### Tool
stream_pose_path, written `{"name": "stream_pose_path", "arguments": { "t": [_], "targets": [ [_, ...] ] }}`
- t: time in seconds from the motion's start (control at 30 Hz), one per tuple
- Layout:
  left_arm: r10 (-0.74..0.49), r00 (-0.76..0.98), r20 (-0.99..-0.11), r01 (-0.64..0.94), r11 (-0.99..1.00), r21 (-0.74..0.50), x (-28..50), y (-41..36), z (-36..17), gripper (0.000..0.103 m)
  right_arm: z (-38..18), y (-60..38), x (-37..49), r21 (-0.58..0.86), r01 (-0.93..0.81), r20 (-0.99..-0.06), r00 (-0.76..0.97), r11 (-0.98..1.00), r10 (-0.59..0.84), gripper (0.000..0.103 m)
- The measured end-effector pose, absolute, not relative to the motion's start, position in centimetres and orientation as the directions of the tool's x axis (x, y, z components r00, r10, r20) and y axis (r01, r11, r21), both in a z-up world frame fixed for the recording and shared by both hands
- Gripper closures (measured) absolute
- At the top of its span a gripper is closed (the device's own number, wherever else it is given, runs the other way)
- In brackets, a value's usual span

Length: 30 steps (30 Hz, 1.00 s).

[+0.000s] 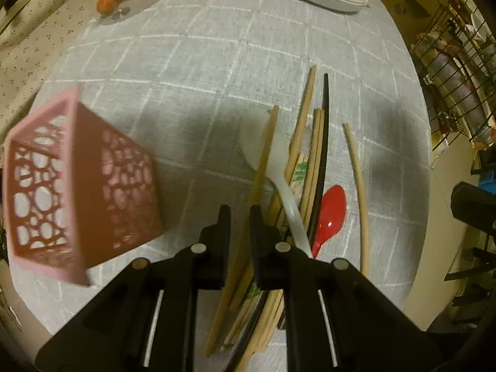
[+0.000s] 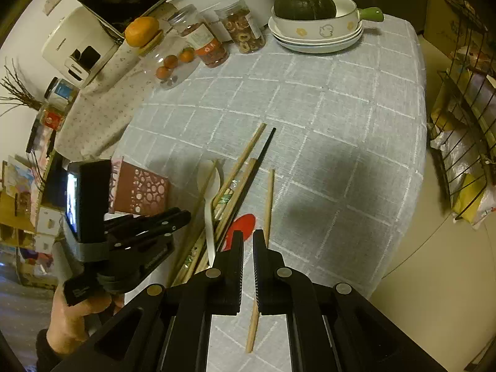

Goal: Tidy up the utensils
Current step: 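Lower the right gripper onto the pile and grasp one wooden chopstick, then lift the chopstick with the right gripper and carry it over the pink holder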

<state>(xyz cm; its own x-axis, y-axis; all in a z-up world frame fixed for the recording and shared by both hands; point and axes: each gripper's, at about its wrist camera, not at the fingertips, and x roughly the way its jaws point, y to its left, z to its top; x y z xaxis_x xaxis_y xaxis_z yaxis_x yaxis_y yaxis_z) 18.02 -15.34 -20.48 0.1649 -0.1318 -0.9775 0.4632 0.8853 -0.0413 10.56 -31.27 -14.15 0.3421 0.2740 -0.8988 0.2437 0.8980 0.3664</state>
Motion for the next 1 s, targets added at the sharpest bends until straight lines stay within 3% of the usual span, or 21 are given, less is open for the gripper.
{"name": "stream_pose_path", "arguments": {
  "t": [0.27, 0.47, 0.87, 1.0],
  "targets": [
    [-0.133, 0.172, -0.976, 0.417, 0.908, -0.051, 19.0, -15.7, -22.0, 0.091, -17.0, -33.1, 11.2, 0.381, 0.315, -0.912, 0.283, 0.869, 0.297, 0.095],
    [-0.143, 0.215, -0.966, 0.417, 0.908, -0.041, 18.8, -15.5, -20.8, 0.094, -19.1, -33.6, 12.3, 0.367, 0.353, -0.924, 0.244, 0.861, 0.294, 0.078],
    [-0.217, 0.287, -0.933, 0.460, 0.885, -0.065, 16.0, -12.4, -15.8, 0.095, -22.3, -31.5, 15.7, 0.289, 0.340, -0.954, 0.176, 0.895, 0.241, 0.077],
    [-0.241, 0.301, -0.923, 0.468, 0.880, -0.077, 15.6, -11.3, -14.8, 0.095, -22.3, -29.3, 16.4, 0.177, 0.286, -0.976, 0.176, 0.942, 0.129, 0.077]
  ]
}}
